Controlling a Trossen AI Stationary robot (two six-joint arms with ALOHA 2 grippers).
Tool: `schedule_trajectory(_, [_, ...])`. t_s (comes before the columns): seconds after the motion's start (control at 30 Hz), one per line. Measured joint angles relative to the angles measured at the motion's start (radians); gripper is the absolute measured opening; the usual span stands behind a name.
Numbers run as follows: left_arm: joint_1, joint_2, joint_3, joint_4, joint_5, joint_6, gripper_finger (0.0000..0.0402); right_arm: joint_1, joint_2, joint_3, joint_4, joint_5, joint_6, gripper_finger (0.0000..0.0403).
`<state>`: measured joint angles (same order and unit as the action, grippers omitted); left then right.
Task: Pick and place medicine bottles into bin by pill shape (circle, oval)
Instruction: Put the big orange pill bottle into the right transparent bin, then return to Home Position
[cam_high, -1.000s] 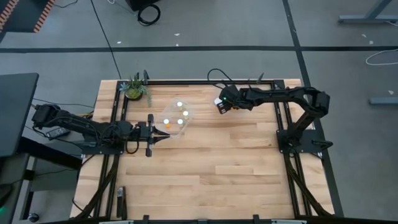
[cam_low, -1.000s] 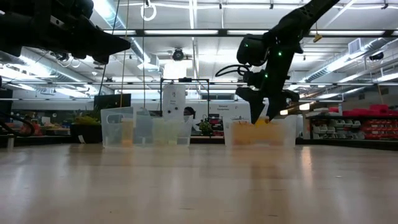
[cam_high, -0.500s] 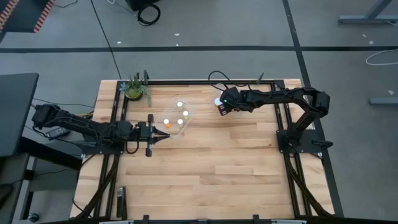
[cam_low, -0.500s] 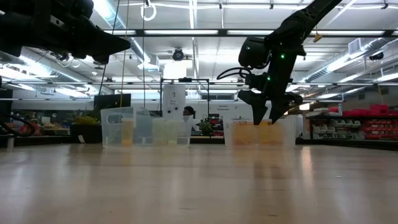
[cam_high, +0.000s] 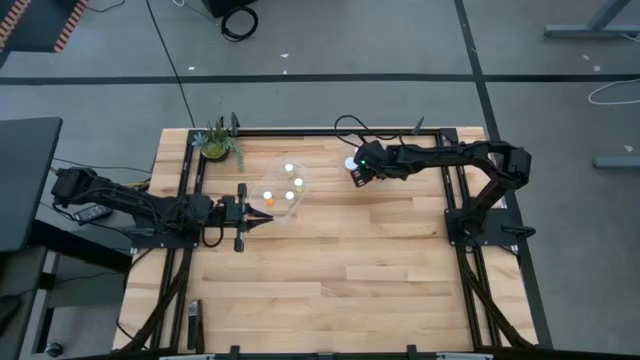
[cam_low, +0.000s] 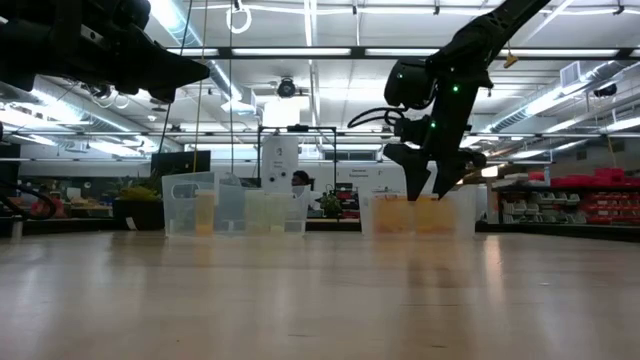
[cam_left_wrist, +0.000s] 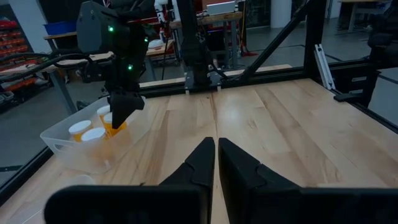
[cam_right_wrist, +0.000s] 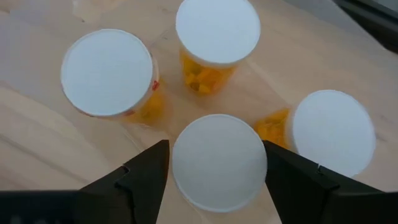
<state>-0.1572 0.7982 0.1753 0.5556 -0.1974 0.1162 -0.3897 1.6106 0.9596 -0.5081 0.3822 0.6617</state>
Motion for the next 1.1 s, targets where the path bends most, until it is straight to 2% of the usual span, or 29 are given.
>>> schedule_trajectory(0.17, [0.000, 0.000, 0.000, 0.000, 0.000, 0.000, 0.0030, 0.000, -0.057, 0.000, -0.017, -0.002, -0.004, 0.0255])
schedule_trajectory(0.4, [0.000, 0.000, 0.000, 0.000, 0.000, 0.000, 0.0040, 0.012, -0.213, 0.000, -0.080, 0.011, 0.008, 0.0255])
schedule_trajectory(0.9, [0.000, 0.000, 0.000, 0.000, 0.000, 0.000, 0.0029, 0.168, -0.516, -0.006, -0.180, 0.073, -0.007, 0.0244])
schedule_trajectory(1.1, [0.000, 0.000, 0.000, 0.000, 0.000, 0.000, 0.0038, 0.217, -0.638, -0.100, -0.164, 0.075, 0.010, 0.0228])
